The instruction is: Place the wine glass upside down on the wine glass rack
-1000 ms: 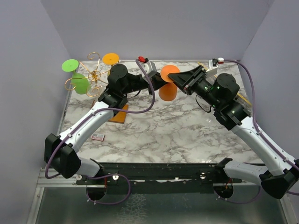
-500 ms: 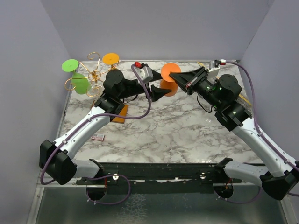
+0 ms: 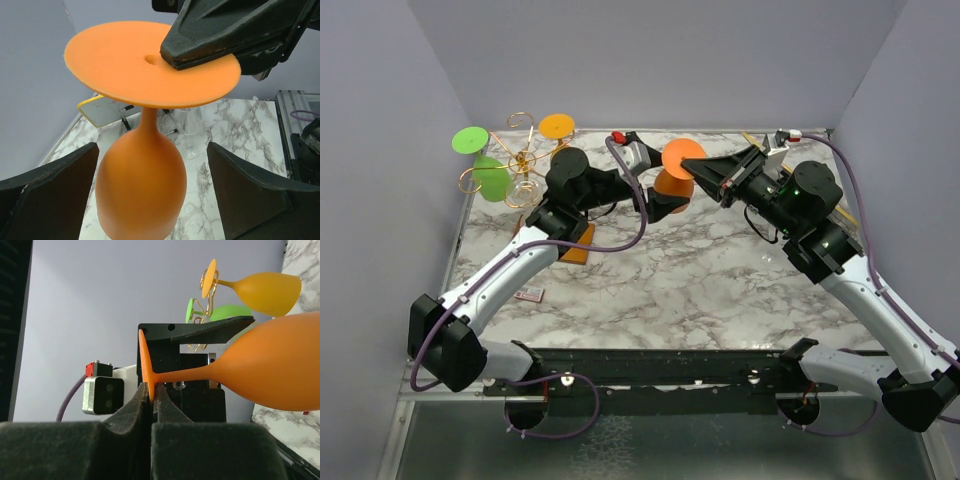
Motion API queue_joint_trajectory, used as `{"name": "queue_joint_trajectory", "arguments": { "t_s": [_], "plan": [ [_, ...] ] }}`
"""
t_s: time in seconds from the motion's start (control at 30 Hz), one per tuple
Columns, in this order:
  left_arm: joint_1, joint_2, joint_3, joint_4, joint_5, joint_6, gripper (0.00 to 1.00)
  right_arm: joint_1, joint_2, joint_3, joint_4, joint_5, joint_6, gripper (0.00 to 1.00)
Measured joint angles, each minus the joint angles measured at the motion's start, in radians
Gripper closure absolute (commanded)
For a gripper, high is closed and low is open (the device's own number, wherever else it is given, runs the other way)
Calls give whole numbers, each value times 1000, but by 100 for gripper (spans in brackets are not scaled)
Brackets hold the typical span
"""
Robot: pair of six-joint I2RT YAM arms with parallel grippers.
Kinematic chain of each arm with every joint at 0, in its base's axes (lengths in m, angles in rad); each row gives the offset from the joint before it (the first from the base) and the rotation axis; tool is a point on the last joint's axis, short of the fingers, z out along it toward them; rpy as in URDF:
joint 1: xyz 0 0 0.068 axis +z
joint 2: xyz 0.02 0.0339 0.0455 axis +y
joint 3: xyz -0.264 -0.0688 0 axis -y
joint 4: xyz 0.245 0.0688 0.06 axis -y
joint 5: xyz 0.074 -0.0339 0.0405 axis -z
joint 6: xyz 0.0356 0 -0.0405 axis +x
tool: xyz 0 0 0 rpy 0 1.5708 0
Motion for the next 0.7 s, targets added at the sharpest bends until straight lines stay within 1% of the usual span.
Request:
{"name": "queue_joint_trajectory", "arguments": {
  "t_s": [0.13, 0.2, 0.23, 0.43, 0.57, 0.7],
  "plan": [
    [0, 17, 0, -1, 0, -1, 7, 0, 0, 0, 5, -20, 15, 99],
    [0, 24, -1, -1, 0, -1, 2, 0, -1, 0, 9, -29, 21, 99],
    [0, 27, -3, -1, 0, 0, 1, 0, -2, 0, 10, -33, 25, 99],
    [0, 39, -25, -7, -2, 1, 2, 0, -15, 0, 17, -47, 39, 99],
    [0, 42, -28, -16, -5, 1, 1, 0, -19, -1, 26, -50, 44, 99],
    [0, 38, -28, -19, -33, -8, 1, 0, -15, 0, 30, -49, 40, 99]
  ]
}}
